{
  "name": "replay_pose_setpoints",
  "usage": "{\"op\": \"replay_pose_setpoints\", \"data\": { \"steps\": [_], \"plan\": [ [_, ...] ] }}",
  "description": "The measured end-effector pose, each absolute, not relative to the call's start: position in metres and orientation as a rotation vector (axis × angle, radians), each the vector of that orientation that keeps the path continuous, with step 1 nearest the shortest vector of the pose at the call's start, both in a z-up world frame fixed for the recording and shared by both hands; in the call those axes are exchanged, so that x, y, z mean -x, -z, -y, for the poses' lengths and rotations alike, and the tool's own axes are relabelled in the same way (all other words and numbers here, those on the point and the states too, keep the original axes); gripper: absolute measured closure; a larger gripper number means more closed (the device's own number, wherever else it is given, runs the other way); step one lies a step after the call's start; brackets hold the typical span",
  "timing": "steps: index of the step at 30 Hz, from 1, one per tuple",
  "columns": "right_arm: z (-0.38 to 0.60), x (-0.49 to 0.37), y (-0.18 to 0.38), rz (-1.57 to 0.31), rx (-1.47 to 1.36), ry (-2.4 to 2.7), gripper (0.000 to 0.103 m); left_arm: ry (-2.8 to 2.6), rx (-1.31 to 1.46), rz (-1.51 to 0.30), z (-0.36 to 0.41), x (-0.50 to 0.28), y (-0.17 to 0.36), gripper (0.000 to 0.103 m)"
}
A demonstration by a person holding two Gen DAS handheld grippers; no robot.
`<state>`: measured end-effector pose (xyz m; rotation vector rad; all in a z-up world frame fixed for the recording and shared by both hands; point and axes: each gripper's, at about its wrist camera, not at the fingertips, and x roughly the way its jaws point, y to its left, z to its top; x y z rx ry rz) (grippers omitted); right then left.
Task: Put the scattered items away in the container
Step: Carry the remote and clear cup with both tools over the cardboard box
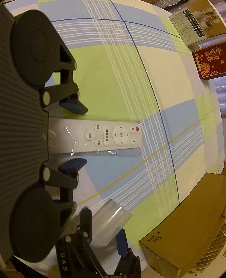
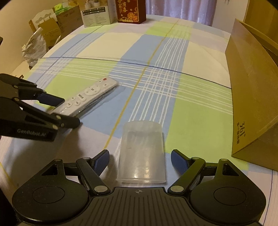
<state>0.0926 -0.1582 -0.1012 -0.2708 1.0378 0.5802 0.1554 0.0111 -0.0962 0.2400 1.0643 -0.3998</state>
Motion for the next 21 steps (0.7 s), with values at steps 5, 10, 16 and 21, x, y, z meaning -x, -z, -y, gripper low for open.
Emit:
{"op": "replay_pose_setpoints", "data": {
  "steps": [5, 10, 16, 21],
  "plan": [
    [0.159, -0.094, 0.099, -1.032, 0.292, -0.574, 0.047, 0.400, -0.230, -1.070, -0.012, -0.153, 0.094, 0.069],
    [0.163, -0.094, 0.097, -1.034, 0.299, -0.567, 0.048, 0.430, -0.232, -1.072, -0.010, -0.145, 0.093, 0.070],
    [0.170, -0.093, 0.090, -1.015, 0.292, -0.551, 0.048, 0.445, -0.214, -1.071, -0.006, -0.135, 0.092, 0.070],
    [0.175, -0.091, 0.084, -1.005, 0.286, -0.535, 0.048, 0.456, -0.214, -1.071, -0.002, -0.126, 0.089, 0.070]
  ]
}}
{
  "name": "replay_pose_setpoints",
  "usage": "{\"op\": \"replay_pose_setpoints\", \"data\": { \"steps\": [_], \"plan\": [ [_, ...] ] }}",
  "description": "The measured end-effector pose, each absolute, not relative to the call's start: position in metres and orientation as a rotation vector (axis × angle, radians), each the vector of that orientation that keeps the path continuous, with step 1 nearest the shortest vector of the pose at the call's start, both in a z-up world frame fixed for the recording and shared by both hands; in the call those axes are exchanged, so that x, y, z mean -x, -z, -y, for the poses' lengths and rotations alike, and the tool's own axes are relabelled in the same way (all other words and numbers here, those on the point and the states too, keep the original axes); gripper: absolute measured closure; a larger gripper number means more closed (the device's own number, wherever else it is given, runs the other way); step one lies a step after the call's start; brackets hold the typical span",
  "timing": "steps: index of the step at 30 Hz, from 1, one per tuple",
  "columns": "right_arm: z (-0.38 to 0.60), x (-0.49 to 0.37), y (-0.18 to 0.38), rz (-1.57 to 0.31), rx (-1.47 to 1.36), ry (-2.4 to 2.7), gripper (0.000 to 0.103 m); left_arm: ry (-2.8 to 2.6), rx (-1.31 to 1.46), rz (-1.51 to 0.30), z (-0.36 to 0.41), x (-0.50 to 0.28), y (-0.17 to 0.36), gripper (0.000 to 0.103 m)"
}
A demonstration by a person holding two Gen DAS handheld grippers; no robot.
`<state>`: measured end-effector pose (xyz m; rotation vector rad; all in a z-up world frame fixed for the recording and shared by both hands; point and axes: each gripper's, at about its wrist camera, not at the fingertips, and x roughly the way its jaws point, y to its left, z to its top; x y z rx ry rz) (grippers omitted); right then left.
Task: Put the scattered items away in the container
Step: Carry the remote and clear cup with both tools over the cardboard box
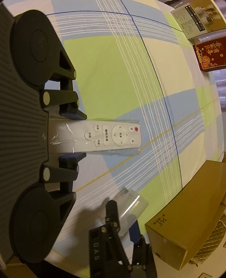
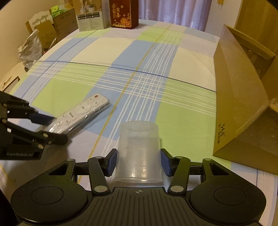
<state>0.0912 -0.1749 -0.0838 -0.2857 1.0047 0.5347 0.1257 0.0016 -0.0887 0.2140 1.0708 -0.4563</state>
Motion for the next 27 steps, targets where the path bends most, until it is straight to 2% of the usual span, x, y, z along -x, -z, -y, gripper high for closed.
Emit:
{"op": "replay_pose_setpoints", "data": {
  "steps": [27],
  "plan": [
    [0.202, -0.065, 0.024, -0.931, 0.205, -0.495, 0.048, 0.456, -0.199, -0.982, 0.018, -0.084, 0.020, 0.070]
  ]
}}
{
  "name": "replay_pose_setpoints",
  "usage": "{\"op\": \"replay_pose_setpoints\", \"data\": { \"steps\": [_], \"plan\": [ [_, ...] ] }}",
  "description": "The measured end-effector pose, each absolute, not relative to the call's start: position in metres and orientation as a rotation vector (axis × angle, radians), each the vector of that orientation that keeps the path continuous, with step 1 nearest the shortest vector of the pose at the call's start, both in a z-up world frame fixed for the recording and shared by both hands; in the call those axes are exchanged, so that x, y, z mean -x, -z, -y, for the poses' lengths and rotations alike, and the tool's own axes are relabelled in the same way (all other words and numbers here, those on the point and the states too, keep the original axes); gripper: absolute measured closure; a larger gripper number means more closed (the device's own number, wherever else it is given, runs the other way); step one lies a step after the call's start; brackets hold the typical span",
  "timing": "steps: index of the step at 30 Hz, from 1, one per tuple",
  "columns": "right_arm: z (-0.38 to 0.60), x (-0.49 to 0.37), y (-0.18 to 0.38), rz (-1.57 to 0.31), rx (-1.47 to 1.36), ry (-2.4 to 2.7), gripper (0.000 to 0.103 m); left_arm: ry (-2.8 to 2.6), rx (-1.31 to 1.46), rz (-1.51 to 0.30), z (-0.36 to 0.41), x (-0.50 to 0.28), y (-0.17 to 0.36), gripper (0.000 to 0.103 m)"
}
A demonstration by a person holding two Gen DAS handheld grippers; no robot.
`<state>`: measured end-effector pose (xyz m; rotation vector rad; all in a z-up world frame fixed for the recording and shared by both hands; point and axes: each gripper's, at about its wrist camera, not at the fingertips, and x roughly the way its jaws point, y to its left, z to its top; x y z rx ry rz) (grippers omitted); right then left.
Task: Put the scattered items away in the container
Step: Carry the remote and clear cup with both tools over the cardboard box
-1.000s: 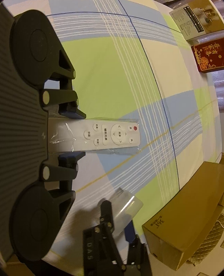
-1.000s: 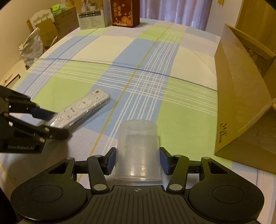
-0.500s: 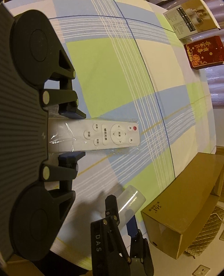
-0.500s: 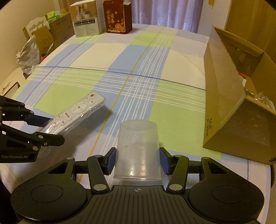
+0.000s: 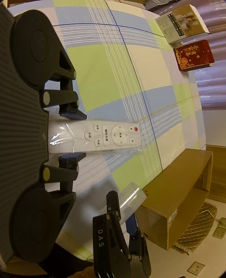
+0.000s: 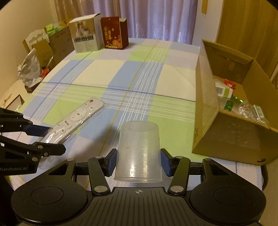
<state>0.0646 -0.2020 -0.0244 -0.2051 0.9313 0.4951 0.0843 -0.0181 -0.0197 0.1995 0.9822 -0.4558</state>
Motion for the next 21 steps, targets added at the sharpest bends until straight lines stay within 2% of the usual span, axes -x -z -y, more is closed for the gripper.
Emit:
{"op": "replay_pose_setpoints", "data": {
  "steps": [21],
  "plan": [
    [0.245, -0.054, -0.032, -0.830, 0.128, -0.428, 0.048, 0.508, -0.224, -0.908, 0.065, -0.069, -0.021, 0.070]
  ]
}}
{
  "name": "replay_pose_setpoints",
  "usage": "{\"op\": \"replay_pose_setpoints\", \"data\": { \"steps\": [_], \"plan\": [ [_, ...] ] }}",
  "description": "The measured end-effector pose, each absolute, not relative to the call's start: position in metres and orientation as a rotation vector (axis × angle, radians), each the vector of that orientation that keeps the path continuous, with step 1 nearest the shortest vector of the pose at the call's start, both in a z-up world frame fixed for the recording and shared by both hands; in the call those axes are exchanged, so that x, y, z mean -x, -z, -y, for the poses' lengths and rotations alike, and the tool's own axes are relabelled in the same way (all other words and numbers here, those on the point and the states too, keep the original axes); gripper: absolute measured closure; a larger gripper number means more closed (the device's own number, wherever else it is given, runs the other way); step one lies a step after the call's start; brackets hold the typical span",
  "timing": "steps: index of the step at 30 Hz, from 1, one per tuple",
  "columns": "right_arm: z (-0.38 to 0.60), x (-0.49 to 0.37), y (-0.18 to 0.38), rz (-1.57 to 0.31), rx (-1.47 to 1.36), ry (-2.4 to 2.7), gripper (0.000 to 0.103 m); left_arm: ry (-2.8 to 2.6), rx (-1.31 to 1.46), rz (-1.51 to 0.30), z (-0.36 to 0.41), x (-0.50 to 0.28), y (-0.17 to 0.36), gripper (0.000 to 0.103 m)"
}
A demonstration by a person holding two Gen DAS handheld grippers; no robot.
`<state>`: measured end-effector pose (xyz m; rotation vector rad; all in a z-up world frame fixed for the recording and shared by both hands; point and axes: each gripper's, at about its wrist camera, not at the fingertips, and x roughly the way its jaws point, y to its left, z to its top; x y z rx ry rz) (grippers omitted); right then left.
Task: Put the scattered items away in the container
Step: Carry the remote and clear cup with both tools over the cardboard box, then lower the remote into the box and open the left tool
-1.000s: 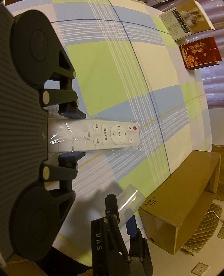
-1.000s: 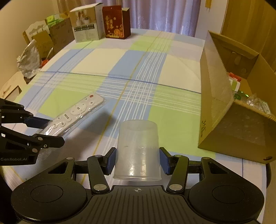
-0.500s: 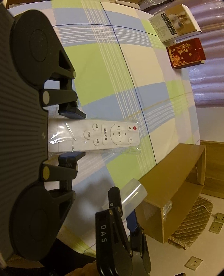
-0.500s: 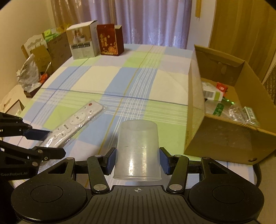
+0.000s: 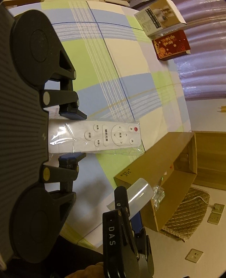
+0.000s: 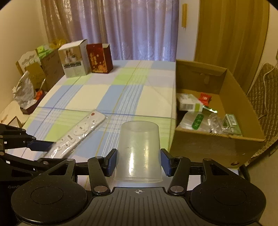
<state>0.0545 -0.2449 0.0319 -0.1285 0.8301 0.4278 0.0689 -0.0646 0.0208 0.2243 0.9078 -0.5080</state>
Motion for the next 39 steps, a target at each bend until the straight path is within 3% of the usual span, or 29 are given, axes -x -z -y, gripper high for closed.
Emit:
{"op": "replay_pose_setpoints", "data": {
  "steps": [39],
  "plan": [
    [0.333, -0.083, -0.069, -0.760, 0.071, -0.284, 0.048, 0.650, -0.248, -0.807, 0.169, -0.095, -0.067, 0.070]
  ]
}}
